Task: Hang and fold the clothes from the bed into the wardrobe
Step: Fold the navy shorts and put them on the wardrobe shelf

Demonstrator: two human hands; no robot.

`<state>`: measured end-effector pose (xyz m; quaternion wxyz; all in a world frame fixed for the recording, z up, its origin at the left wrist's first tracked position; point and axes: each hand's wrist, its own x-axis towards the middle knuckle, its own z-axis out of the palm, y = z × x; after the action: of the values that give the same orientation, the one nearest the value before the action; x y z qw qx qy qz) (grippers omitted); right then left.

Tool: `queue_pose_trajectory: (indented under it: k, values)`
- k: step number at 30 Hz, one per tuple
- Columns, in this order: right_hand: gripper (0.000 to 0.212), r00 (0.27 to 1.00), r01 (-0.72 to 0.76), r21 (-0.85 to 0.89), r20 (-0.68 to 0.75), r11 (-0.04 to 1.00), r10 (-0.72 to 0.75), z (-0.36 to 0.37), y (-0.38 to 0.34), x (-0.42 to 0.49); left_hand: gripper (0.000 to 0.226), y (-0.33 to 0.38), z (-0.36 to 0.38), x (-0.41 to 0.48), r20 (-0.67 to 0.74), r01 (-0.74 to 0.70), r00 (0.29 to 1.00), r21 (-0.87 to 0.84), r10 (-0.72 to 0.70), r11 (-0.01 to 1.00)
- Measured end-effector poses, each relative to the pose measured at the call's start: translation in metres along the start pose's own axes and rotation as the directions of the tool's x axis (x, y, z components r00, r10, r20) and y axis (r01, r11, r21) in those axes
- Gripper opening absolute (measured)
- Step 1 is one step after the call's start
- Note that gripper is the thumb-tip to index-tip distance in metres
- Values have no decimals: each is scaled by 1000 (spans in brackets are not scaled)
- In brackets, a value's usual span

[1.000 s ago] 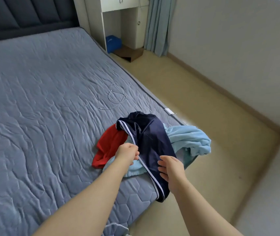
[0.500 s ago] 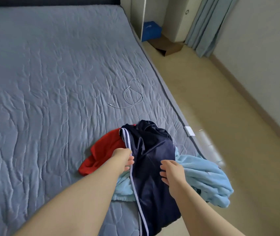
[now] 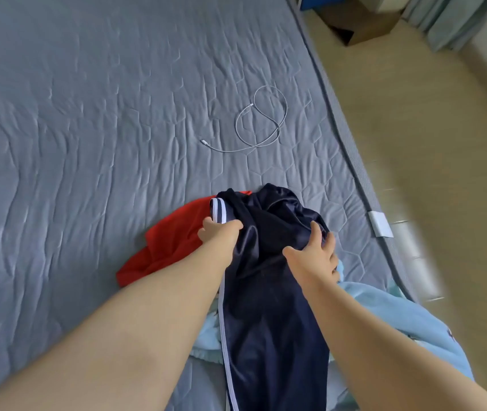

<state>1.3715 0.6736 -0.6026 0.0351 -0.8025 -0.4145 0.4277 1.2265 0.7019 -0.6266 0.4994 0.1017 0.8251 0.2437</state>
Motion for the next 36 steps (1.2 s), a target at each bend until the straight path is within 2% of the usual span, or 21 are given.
queue_pose_trajectory:
  k: [3,6,8,10,11,16,20,23,26,33,36]
  values:
    - [79,998,0,-66,68,998,5,8,8,12,83,-4,8,8,77,38,997,-133,-27,990]
    - [72,994,21,-59,108,998,-15,11,14,13,61,-12,11,7,171,66,985,-173,-36,983]
    - [52,988,-33,80,153,996,20,9,8,3,47,-12,3,-2,190,59,981,-124,-35,990]
    - [14,988,-82,219,150,972,49,1,-5,-14,41,-4,-13,-14,188,39,982,-77,-24,996]
    - [9,988,-97,269,145,958,60,-6,-14,-25,38,3,-23,-21,187,13,982,-71,0,997]
    - [22,975,-199,373,169,906,144,-43,-46,-74,15,37,-75,-68,225,-130,964,-72,143,989]
    - [22,968,-238,385,165,892,187,-63,-59,-122,22,52,-113,-116,278,-177,939,-117,203,977]
    - [15,978,-163,469,191,868,81,-70,-86,-158,21,70,-141,-147,251,-200,933,-228,256,953]
    - [12,983,-70,627,176,776,-54,-77,-120,-194,24,96,-174,-179,257,-206,919,-336,300,919]
    - [9,938,130,768,110,628,-328,-113,-209,-273,24,157,-265,-260,286,-232,861,-514,420,826]
    - [8,892,193,833,71,519,-446,-132,-248,-318,47,176,-310,-297,324,-279,797,-551,510,786]
